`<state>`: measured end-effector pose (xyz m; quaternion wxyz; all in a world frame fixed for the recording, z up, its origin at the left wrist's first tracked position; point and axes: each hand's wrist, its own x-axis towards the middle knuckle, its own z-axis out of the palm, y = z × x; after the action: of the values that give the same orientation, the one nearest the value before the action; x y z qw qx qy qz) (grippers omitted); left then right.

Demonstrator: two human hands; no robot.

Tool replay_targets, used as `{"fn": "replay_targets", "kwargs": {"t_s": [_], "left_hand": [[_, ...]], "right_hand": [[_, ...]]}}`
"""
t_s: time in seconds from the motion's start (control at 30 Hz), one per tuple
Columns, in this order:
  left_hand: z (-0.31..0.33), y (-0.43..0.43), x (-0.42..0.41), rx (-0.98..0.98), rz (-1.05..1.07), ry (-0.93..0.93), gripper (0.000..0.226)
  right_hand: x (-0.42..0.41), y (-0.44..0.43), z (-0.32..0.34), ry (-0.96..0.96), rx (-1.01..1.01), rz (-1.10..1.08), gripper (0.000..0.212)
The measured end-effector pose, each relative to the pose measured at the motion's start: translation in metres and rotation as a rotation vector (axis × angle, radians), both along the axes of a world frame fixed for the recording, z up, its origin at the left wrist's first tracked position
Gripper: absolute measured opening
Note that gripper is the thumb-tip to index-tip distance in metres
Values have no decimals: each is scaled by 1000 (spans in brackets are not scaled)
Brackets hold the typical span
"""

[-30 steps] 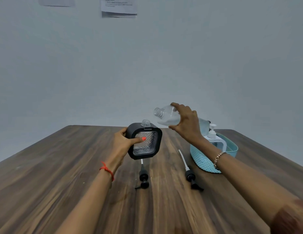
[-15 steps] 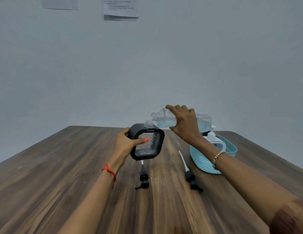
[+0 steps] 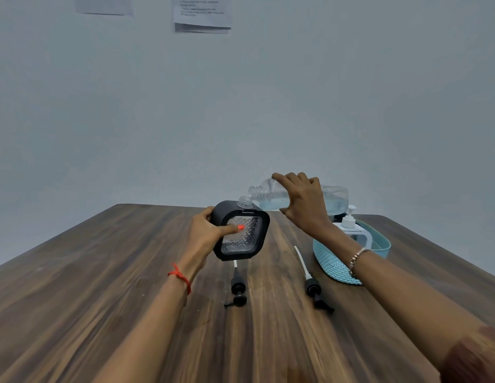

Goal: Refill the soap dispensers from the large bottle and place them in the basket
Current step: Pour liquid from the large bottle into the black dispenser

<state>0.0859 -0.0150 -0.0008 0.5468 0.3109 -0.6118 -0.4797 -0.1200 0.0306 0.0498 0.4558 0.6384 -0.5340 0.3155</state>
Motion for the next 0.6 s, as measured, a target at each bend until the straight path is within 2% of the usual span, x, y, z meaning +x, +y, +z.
{"fn": "replay_targets", "kwargs": {"t_s": [0.6], "left_hand": [[-7,0,-4,12,30,-21,53]], "right_hand": [[-5,-3,-8,29,-5,-14,75]]}}
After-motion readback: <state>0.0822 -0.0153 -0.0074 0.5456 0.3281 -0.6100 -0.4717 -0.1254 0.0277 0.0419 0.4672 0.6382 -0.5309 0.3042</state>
